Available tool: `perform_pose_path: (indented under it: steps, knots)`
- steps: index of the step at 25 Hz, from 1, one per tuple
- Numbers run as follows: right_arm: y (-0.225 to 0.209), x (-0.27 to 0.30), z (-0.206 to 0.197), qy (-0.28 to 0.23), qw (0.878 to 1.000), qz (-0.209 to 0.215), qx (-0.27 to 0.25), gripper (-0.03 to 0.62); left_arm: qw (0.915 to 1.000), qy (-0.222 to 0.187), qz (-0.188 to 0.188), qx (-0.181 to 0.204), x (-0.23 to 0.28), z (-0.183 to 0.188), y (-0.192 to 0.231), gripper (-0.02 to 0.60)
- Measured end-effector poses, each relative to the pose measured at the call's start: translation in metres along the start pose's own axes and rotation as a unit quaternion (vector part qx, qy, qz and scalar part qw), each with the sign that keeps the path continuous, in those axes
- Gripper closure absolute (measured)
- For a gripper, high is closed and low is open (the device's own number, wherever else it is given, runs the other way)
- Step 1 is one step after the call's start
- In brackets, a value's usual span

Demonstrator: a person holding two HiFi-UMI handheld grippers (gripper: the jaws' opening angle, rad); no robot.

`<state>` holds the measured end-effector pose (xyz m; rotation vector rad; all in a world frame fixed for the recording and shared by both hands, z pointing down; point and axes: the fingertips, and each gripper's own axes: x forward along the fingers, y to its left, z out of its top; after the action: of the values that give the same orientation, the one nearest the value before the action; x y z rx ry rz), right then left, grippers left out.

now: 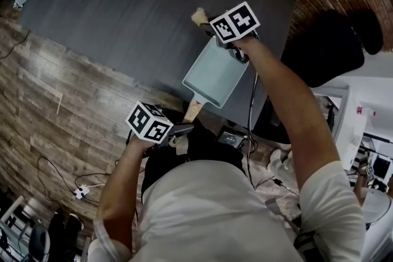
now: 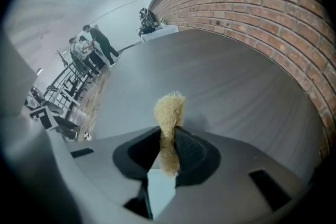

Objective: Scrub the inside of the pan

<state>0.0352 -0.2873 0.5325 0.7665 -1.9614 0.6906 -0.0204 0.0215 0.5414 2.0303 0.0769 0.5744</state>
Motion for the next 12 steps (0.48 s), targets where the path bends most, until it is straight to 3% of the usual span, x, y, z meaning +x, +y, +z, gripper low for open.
perform_pose_path:
  steps: [7,12]
  knots:
    - [-0.001,0.012,0.006,0.021,0.999,-0.023,-0.044,0.511,0.9995,-0.029,0.003,-0.008,-0.003,0.003,0.002,0.445]
    - [-0.001,0.024,-0.01,0.081,0.988,-0.051,-0.12,0.511,0.9975,-0.066,0.01,-0.021,-0.008,0.007,0.004,0.449]
